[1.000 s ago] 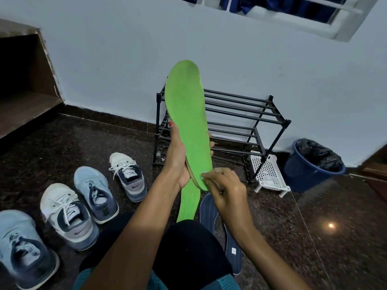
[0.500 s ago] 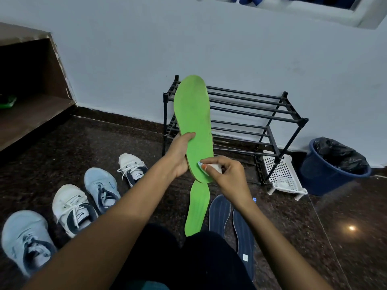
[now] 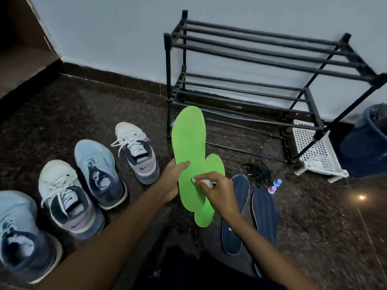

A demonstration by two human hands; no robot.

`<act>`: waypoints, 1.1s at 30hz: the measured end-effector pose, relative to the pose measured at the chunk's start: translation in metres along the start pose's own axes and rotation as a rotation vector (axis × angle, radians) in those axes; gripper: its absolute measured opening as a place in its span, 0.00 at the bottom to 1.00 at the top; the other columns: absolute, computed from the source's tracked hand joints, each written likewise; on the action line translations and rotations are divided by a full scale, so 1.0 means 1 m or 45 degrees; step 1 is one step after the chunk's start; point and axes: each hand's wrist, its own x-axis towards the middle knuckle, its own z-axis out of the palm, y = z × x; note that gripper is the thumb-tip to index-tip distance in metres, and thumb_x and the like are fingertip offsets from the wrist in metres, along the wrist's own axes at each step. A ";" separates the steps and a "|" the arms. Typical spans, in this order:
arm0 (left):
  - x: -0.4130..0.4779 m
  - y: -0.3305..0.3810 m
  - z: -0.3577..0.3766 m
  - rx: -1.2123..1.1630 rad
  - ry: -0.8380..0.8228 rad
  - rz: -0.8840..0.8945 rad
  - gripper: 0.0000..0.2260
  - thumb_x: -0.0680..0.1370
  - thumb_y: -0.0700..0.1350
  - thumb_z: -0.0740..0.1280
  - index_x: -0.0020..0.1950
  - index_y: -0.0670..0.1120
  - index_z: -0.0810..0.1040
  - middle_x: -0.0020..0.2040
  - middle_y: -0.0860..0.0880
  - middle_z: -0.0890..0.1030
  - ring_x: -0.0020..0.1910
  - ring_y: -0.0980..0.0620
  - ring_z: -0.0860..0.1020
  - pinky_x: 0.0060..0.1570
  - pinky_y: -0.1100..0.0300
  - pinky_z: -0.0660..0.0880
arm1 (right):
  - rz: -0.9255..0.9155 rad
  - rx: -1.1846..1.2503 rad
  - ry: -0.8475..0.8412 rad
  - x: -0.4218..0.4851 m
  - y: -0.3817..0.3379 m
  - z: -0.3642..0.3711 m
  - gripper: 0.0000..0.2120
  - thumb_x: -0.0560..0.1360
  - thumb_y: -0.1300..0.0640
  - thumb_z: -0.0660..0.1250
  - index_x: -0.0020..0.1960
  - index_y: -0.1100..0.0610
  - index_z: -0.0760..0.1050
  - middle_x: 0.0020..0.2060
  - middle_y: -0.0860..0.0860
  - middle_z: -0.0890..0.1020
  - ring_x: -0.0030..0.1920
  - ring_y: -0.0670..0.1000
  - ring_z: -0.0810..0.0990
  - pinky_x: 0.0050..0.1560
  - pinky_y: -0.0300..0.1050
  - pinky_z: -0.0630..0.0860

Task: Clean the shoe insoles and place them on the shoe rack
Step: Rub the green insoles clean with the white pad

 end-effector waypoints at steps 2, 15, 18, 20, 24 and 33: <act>0.019 -0.020 -0.009 0.034 0.034 -0.051 0.14 0.80 0.33 0.58 0.66 0.35 0.71 0.63 0.35 0.75 0.47 0.42 0.78 0.48 0.50 0.75 | 0.040 -0.003 -0.027 0.000 0.021 0.014 0.03 0.70 0.64 0.71 0.43 0.59 0.83 0.39 0.49 0.82 0.39 0.39 0.76 0.41 0.26 0.68; 0.100 -0.101 -0.053 0.298 0.185 -0.109 0.16 0.78 0.35 0.64 0.66 0.35 0.72 0.61 0.37 0.78 0.57 0.38 0.78 0.58 0.44 0.75 | 0.205 -0.044 -0.123 0.006 0.108 0.080 0.05 0.71 0.68 0.69 0.45 0.62 0.82 0.43 0.56 0.82 0.41 0.42 0.74 0.42 0.22 0.65; 0.109 -0.115 -0.059 0.394 0.230 -0.078 0.15 0.78 0.36 0.66 0.64 0.36 0.72 0.61 0.38 0.78 0.57 0.39 0.78 0.58 0.44 0.75 | 0.227 -0.054 -0.140 0.003 0.120 0.092 0.05 0.71 0.67 0.69 0.46 0.63 0.82 0.43 0.56 0.81 0.41 0.43 0.73 0.42 0.21 0.64; 0.111 -0.120 -0.062 0.462 0.254 -0.051 0.15 0.78 0.36 0.66 0.64 0.37 0.72 0.60 0.40 0.78 0.56 0.41 0.78 0.55 0.49 0.76 | 0.238 -0.056 -0.149 0.001 0.126 0.098 0.05 0.71 0.67 0.69 0.46 0.63 0.82 0.44 0.56 0.81 0.42 0.43 0.74 0.42 0.21 0.64; 0.112 -0.131 -0.070 0.606 0.268 -0.008 0.16 0.78 0.36 0.65 0.65 0.37 0.71 0.59 0.39 0.78 0.56 0.42 0.77 0.49 0.57 0.73 | 0.271 -0.061 -0.174 -0.005 0.134 0.107 0.05 0.72 0.67 0.68 0.46 0.63 0.82 0.45 0.56 0.82 0.44 0.44 0.74 0.45 0.23 0.65; 0.121 -0.144 -0.079 0.778 0.317 0.073 0.18 0.75 0.36 0.69 0.64 0.37 0.71 0.59 0.37 0.78 0.57 0.40 0.77 0.57 0.44 0.74 | 0.263 -0.105 -0.216 -0.006 0.142 0.119 0.06 0.72 0.68 0.68 0.47 0.64 0.81 0.46 0.58 0.82 0.47 0.50 0.76 0.46 0.27 0.64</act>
